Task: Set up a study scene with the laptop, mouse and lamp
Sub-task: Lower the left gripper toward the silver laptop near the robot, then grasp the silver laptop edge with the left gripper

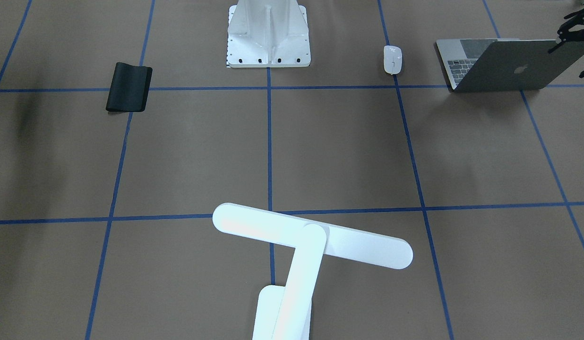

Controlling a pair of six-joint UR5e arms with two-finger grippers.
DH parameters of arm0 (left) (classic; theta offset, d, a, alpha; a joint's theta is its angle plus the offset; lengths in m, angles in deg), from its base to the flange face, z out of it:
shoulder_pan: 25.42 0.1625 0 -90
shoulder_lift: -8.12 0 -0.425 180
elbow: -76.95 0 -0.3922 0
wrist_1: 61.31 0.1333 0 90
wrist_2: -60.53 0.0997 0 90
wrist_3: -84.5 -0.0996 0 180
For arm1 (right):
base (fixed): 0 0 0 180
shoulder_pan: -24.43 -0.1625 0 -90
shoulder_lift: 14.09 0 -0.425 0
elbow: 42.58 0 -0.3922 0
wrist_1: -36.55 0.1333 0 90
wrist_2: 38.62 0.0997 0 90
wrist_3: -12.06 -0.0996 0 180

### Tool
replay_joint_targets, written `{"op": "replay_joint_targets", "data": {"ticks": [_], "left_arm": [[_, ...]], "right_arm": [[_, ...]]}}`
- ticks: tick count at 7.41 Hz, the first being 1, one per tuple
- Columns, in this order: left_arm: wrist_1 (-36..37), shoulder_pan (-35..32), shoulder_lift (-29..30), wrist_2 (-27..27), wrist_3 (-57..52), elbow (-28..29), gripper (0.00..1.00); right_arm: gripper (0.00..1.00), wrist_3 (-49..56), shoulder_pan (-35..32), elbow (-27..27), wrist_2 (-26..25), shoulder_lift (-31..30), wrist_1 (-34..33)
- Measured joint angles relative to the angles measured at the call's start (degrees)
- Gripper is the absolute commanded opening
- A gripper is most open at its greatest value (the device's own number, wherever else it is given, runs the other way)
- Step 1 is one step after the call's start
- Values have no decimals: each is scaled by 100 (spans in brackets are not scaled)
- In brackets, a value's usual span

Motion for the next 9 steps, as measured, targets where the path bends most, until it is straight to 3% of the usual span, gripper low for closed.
{"op": "replay_joint_targets", "data": {"ticks": [3, 9], "left_arm": [[-9, 258, -250, -299, -392, -33, 100], [-52, 697, -503, -263, -1376, -86, 98]], "right_arm": [[100, -11, 136, -51, -18, 22, 16], [100, -5, 155, -50, -36, 81, 17]]}}
